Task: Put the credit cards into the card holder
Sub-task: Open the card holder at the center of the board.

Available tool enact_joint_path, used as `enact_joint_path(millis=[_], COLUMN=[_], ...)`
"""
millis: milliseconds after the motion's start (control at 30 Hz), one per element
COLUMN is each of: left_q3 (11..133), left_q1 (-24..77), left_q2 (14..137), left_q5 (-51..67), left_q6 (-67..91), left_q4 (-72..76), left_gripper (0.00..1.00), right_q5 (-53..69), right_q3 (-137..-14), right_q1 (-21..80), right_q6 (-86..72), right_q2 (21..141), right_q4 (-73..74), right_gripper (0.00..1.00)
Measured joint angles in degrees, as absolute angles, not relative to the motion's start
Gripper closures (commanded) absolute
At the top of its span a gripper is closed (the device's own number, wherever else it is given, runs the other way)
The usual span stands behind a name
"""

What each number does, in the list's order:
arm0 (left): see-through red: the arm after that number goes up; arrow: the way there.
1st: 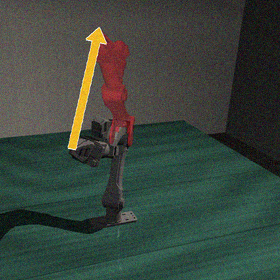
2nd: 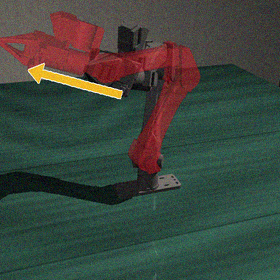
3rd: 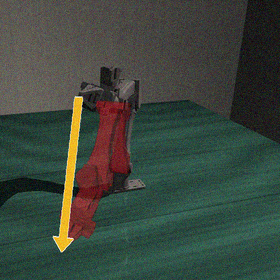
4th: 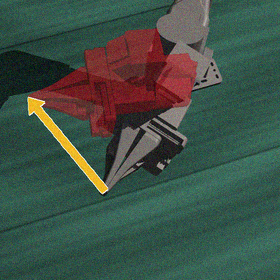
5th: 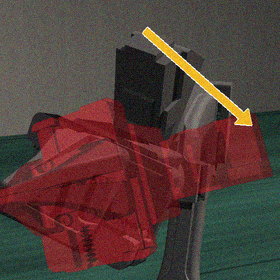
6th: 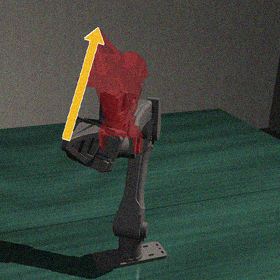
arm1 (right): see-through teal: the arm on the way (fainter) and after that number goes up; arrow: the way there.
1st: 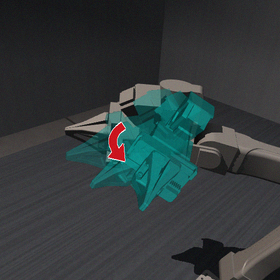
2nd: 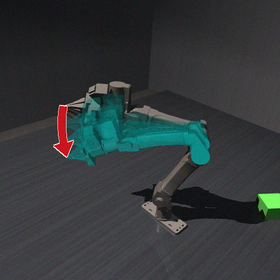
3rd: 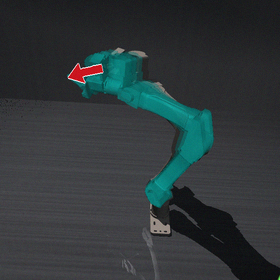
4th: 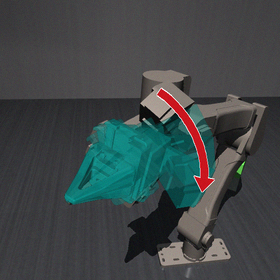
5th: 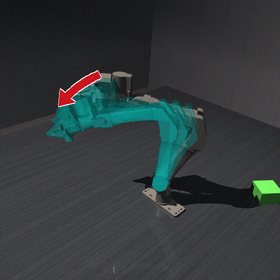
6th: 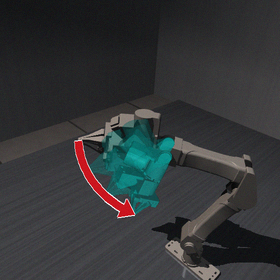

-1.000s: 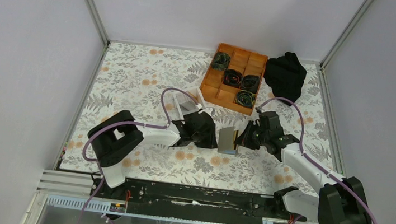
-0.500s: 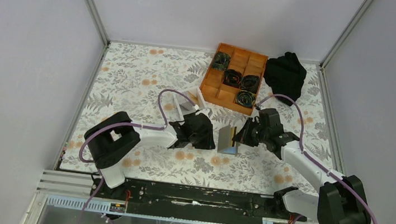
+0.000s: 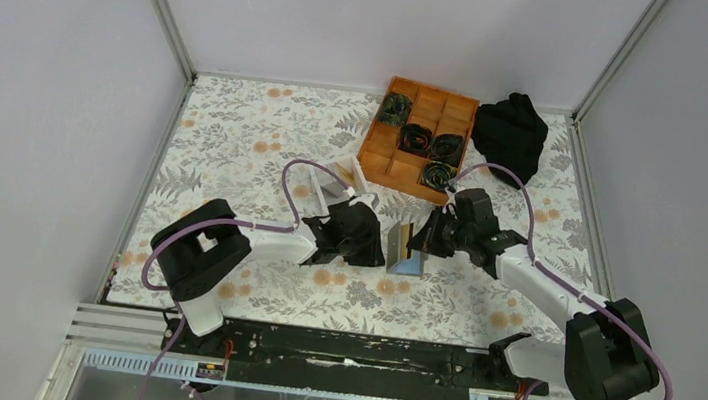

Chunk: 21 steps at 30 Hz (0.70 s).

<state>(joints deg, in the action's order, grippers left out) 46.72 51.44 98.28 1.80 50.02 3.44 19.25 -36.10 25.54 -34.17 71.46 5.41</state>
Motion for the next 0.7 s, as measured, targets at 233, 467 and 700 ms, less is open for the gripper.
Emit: enact_joint_path(millis=[233, 467, 700], left_q3=[46.72, 46.68, 46.33], left_q1=[51.42, 51.40, 51.40], left_q2=[98.30, 98.28, 98.00], left_q5=[1.83, 1.83, 1.67], left_q6=[50.02, 50.00, 49.98], left_q4=[3.42, 3.42, 3.42], left_gripper=[0.64, 0.63, 0.63], right_q5=[19.22, 18.24, 14.92], right_q3=[-37.50, -40.07, -42.61], right_q1=[28.29, 31.07, 34.06], right_q6=[-34.61, -34.35, -32.88], right_q2=[73.91, 75.40, 76.90], right_q4=[4.03, 4.08, 4.91], right_gripper=[1.00, 1.00, 1.00])
